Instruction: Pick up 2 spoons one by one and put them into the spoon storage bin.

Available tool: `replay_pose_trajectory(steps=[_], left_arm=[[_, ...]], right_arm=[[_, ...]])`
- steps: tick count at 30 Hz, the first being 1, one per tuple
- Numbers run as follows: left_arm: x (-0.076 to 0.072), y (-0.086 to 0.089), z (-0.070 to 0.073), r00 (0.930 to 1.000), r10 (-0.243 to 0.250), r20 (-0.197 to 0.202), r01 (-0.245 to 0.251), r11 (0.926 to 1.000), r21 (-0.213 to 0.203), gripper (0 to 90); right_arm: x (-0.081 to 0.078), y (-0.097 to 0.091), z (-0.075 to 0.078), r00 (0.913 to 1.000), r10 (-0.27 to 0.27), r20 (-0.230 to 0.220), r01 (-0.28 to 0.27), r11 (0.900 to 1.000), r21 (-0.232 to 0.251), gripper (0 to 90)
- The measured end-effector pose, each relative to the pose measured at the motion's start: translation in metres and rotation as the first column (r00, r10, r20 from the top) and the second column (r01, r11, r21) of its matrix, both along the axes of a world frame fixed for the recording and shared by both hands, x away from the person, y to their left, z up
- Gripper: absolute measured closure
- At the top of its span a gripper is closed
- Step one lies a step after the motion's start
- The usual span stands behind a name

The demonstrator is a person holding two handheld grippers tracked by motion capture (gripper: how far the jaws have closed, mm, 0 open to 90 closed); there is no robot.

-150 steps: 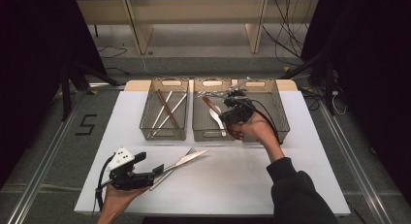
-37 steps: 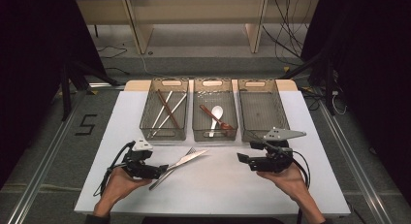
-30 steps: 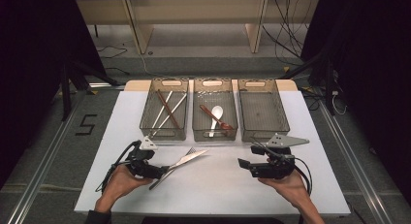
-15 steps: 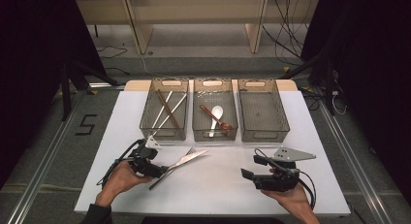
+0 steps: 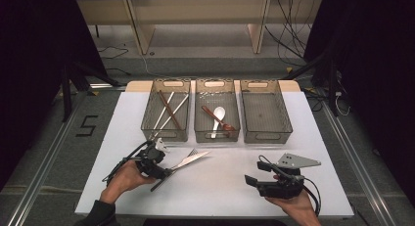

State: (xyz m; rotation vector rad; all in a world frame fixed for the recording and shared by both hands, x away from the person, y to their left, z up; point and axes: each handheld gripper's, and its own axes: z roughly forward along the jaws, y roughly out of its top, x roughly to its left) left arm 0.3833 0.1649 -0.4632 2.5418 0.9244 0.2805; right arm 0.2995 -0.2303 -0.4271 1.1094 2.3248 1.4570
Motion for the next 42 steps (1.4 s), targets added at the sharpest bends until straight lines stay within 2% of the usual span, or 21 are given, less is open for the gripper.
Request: replay_pose_trajectory(steps=[6, 11, 14, 15, 22, 29, 34, 38, 42], left_arm=[[0.001, -0.003, 0.0, 0.9995, -0.029, -0.013, 0.029, 0.9995, 0.009, 46.8], [0.003, -0.005, 0.002, 0.9974, -0.065, -0.032, 0.066, 0.9971, 0.039, 51.0], [0.005, -0.006, -0.001, 0.9969, -0.065, -0.044, 0.067, 0.9967, 0.045, 54.0], [0.006, -0.006, -0.002, 0.9962, -0.073, -0.048, 0.076, 0.9951, 0.063, 55.5], [0.007, -0.008, -0.002, 0.9937, -0.09, -0.068, 0.094, 0.9939, 0.059, 62.1], [0.011, -0.012, -0.001, 0.9871, -0.119, -0.107, 0.128, 0.9888, 0.077, 69.1], [0.012, -0.014, -0.001, 0.9839, -0.124, -0.128, 0.134, 0.9883, 0.072, 74.2], [0.012, -0.016, 0.0, 0.9835, -0.122, -0.134, 0.133, 0.9883, 0.075, 76.8], [0.012, -0.016, 0.001, 0.9812, -0.142, -0.131, 0.154, 0.9844, 0.085, 80.3]], right_arm=[[-0.003, 0.0, 0.0, 1.0, 0.005, -0.001, -0.005, 1.0, 0.003, 30.6], [-0.005, -0.001, 0.0, 1.0, 0.008, -0.002, -0.008, 0.9999, 0.006, 30.6], [-0.005, -0.002, -0.001, 1.0, 0.007, 0.001, -0.007, 0.9999, 0.007, 30.6], [-0.006, -0.002, -0.001, 1.0, 0.007, -0.001, -0.007, 0.9999, 0.008, 30.6], [-0.005, -0.002, -0.002, 0.9999, 0.008, -0.007, -0.008, 0.9999, 0.006, 30.7], [-0.004, -0.001, -0.002, 0.9998, 0.015, -0.01, -0.015, 0.9999, 0.006, 30.7], [-0.005, -0.001, -0.003, 0.9997, 0.017, -0.015, -0.017, 0.9998, 0.007, 30.8], [-0.005, -0.001, -0.003, 0.9997, 0.018, -0.016, -0.018, 0.9998, 0.009, 31.0], [-0.006, -0.001, -0.003, 0.9997, 0.02, -0.015, -0.02, 0.9998, 0.007, 31.0]])
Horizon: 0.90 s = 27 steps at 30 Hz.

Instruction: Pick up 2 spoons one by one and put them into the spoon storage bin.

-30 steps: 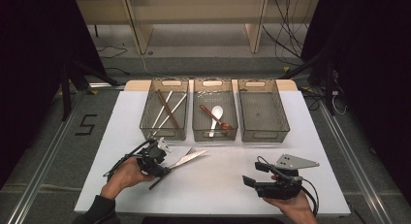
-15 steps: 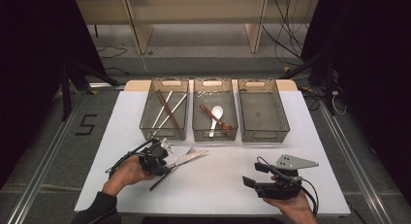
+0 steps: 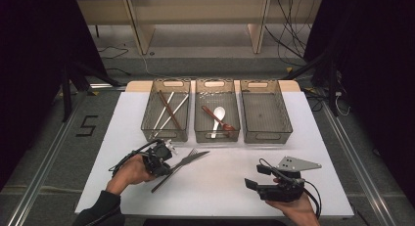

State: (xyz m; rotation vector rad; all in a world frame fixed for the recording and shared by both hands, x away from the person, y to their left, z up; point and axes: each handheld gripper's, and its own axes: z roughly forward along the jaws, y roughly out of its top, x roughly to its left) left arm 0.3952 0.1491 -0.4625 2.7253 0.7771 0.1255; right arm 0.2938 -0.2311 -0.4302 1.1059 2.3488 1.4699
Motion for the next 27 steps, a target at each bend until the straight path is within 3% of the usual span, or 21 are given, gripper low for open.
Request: replay_pose_trajectory(steps=[8, 27], left_arm=[[-0.001, 0.002, 0.0002, 0.9996, 0.029, 0.004, -0.028, 0.9991, -0.032, 82.5], [-0.0055, 0.0044, 0.0003, 0.9989, 0.031, 0.035, -0.028, 0.9976, -0.063, 82.8]], right_arm=[[-0.0004, -0.0004, -0.0005, 1.0, -0.003, 0.0, 0.003, 1.0, 0.001, 31.1], [-0.001, -0.0001, -0.0015, 1.0, -0.006, -0.003, 0.006, 1.0, 0.002, 31.1]])
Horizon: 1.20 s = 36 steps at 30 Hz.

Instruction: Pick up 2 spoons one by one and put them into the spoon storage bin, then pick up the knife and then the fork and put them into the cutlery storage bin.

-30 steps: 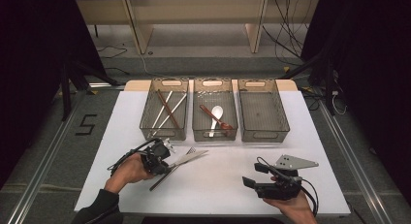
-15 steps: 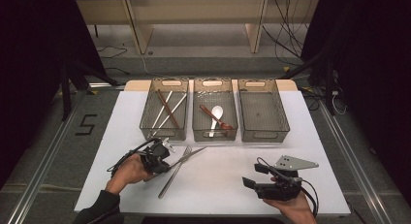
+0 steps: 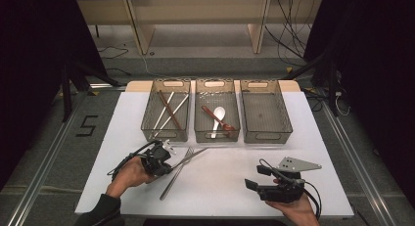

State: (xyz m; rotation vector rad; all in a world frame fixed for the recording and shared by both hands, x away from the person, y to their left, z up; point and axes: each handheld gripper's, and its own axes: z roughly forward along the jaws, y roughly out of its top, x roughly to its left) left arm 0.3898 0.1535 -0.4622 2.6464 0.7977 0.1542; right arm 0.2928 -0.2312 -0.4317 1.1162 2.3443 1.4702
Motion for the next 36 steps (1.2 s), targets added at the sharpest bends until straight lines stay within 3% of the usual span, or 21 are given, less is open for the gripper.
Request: replay_pose_trajectory(steps=[12, 20, 27, 36], left_arm=[[0.0, 0.002, -0.002, 0.9997, 0.023, -0.003, -0.023, 0.9995, -0.021, 82.8], [-0.002, 0.001, 0.002, 0.9999, 0.012, 0.002, -0.012, 0.9999, -0.001, 82.8], [-0.006, 0.005, 0.005, 0.9995, 0.02, 0.026, -0.02, 0.9996, -0.019, 82.8], [-0.008, 0.009, 0.015, 0.9971, 0.057, 0.05, -0.052, 0.9953, -0.082, 82.8]], right_arm=[[0.0, -0.004, 0.0, 1.0, -0.009, 0.003, 0.009, 0.9999, 0.013, 30.7], [0.0, -0.006, 0.0, 0.9999, -0.012, 0.006, 0.012, 0.9996, 0.025, 30.6], [-0.002, -0.007, 0.001, 0.9998, -0.018, 0.011, 0.018, 0.9996, 0.022, 30.6], [-0.003, -0.008, 0.002, 0.9997, -0.022, 0.01, 0.022, 0.9995, 0.023, 30.6]])
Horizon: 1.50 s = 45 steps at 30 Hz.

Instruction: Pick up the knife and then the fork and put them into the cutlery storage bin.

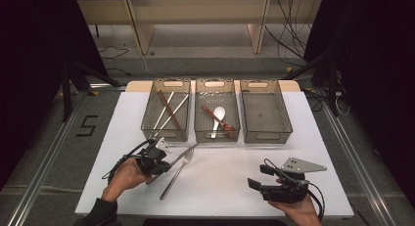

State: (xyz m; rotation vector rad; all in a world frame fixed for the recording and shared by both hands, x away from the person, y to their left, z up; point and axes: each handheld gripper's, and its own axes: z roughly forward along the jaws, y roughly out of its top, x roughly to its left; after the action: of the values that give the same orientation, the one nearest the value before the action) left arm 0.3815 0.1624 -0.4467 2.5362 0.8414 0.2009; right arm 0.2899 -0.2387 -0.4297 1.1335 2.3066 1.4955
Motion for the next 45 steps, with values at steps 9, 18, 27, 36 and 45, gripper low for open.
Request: replay_pose_trajectory(steps=[9, 18, 27, 36, 45], left_arm=[[0.005, -0.011, 0.015, 0.9991, 0.031, 0.029, -0.029, 0.9962, -0.082, 82.8], [0.013, -0.035, 0.03, 0.9984, 0.02, 0.053, -0.012, 0.9879, -0.155, 82.9], [0.016, -0.048, 0.032, 0.9985, 0.018, 0.051, -0.004, 0.9668, -0.255, 83.0], [0.012, -0.05, 0.037, 0.9982, 0.008, 0.059, 0.01, 0.9562, -0.292, 83.0], [0.006, -0.048, 0.047, 0.9947, 0.016, 0.102, 0.021, 0.9355, -0.353, 82.9]], right_arm=[[0.001, -0.006, 0.0, 0.9998, -0.017, 0.013, 0.017, 0.9998, 0.013, 30.5], [-0.001, -0.006, 0.0, 0.9996, -0.025, 0.014, 0.025, 0.9996, 0.012, 30.5], [-0.002, -0.007, -0.002, 0.9997, -0.021, 0.007, 0.021, 0.9997, 0.012, 30.5], [-0.002, -0.007, -0.002, 0.9998, -0.021, 0.006, 0.021, 0.9997, 0.009, 30.5], [-0.002, -0.006, -0.002, 0.9998, -0.017, 0.009, 0.017, 0.9998, 0.006, 30.6]])
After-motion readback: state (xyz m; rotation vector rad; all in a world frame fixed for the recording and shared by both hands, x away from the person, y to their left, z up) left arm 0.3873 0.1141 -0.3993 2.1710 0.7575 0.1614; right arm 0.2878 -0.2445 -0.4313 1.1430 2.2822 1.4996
